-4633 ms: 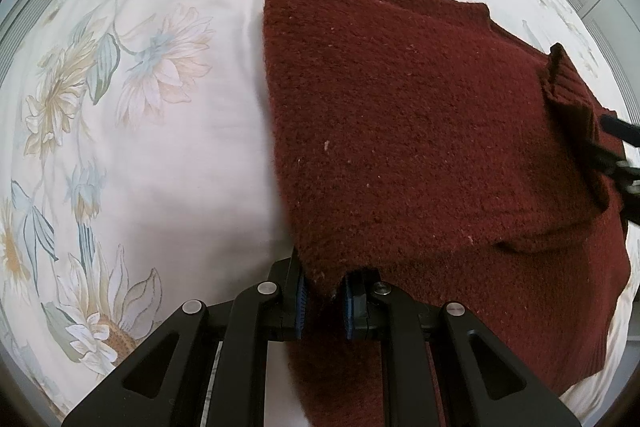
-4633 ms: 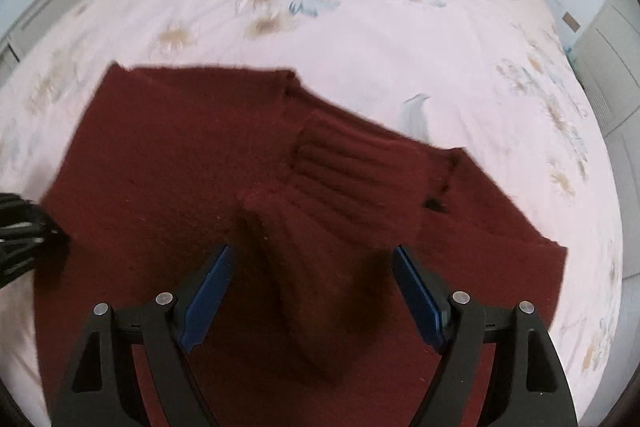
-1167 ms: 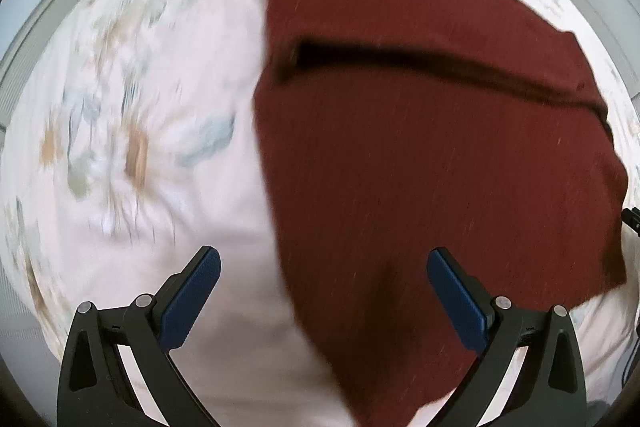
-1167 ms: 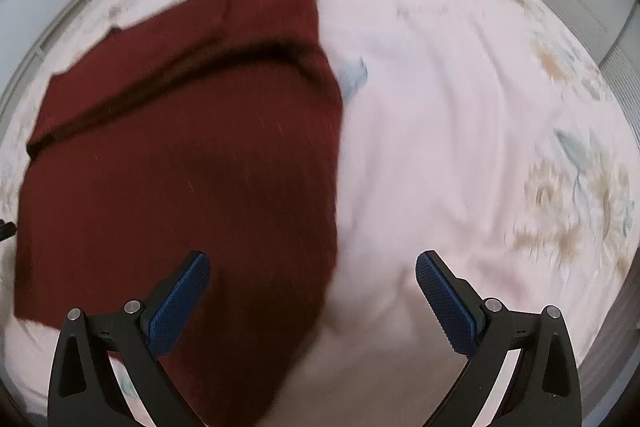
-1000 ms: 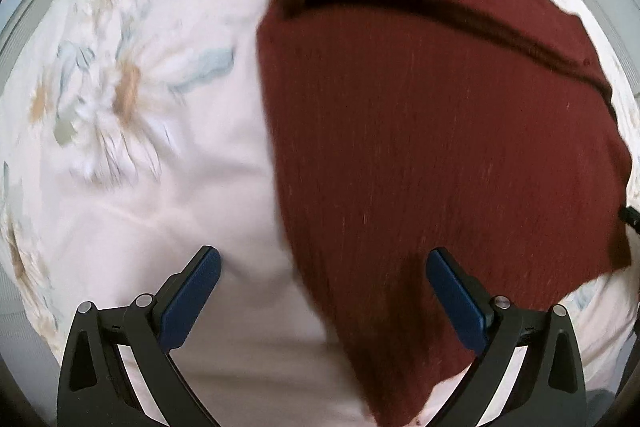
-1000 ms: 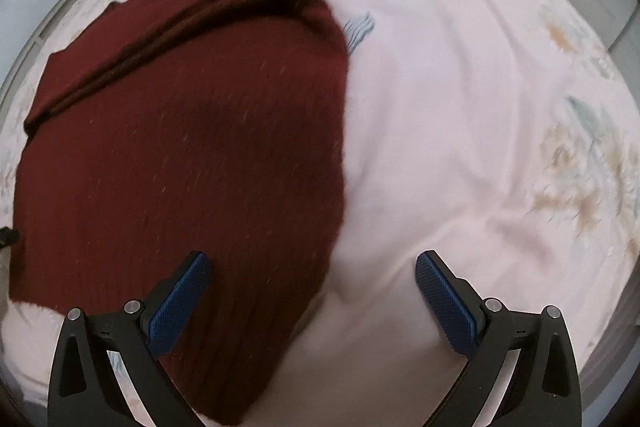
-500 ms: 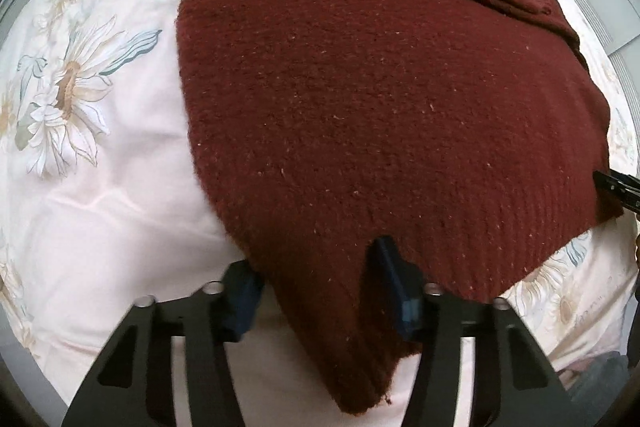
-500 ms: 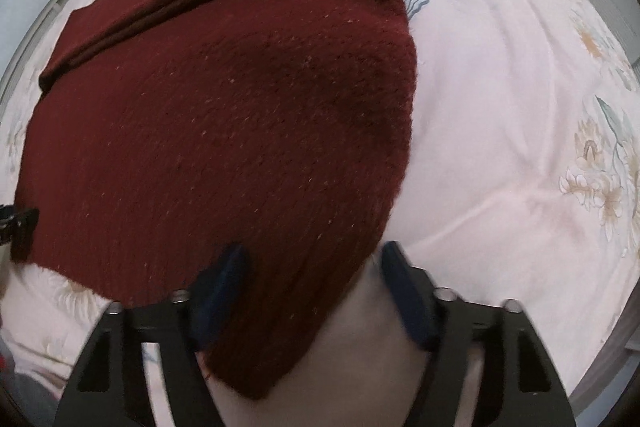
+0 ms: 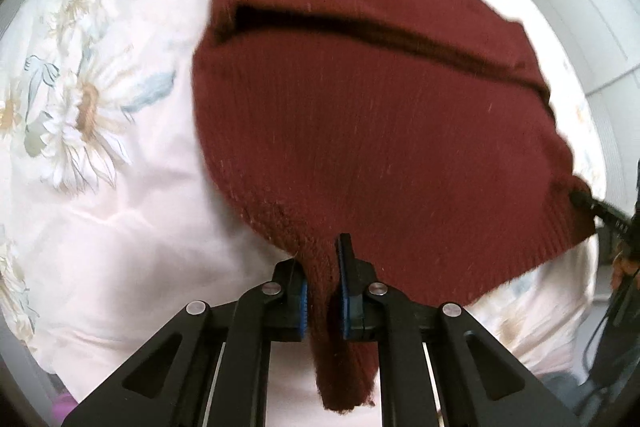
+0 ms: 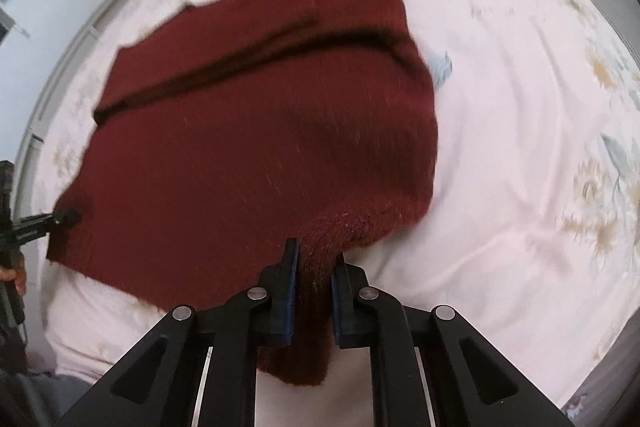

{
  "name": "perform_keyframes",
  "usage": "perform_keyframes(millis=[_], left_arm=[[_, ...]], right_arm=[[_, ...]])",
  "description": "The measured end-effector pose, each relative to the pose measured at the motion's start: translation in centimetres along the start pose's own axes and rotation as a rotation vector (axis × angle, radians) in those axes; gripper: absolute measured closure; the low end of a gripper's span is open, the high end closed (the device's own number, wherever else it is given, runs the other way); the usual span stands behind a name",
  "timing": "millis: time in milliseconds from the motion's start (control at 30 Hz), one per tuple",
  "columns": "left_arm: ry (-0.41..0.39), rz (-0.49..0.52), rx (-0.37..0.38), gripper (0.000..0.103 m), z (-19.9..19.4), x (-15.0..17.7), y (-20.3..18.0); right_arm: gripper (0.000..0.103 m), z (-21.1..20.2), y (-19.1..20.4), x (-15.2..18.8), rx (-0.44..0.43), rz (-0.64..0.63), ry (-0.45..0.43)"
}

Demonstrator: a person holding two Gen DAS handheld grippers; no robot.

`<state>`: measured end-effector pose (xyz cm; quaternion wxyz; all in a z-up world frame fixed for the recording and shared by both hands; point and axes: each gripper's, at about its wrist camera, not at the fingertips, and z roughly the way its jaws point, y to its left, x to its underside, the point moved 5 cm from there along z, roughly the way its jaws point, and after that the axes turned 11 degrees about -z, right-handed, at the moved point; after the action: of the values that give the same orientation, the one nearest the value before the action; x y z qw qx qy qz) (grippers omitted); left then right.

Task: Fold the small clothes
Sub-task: 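Lift the hem with both grippers and fold it toward the collar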

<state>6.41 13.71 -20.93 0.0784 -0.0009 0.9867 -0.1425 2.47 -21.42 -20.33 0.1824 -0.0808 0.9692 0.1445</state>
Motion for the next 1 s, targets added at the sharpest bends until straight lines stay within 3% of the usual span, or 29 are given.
perform_keyframes(millis=[300,633,833,1000], left_arm=[[-0.079,-0.031,0.073,0.094,-3.8,-5.7,0.0],[-0.132,-0.012,0.064,0.094,-6.7,-15.3,0.4],[-0.094,-0.023,0.032,0.094,-4.5,-20.9,0.9],[-0.039,-0.031,-0.032,0.094,0.0,-23.7,1.3]], right_arm=[[0.09,-3.0,-1.2,-6.7,-0.005,-0.021,-0.131],[0.091,-2.8,-0.9,-18.7,0.054,-0.041,-0.229],[0.091,1.6,-2.5,-24.8,0.092,-0.023,-0.169],[0.091,6.4,-3.9,-25.7,0.154,-0.027,-0.062]])
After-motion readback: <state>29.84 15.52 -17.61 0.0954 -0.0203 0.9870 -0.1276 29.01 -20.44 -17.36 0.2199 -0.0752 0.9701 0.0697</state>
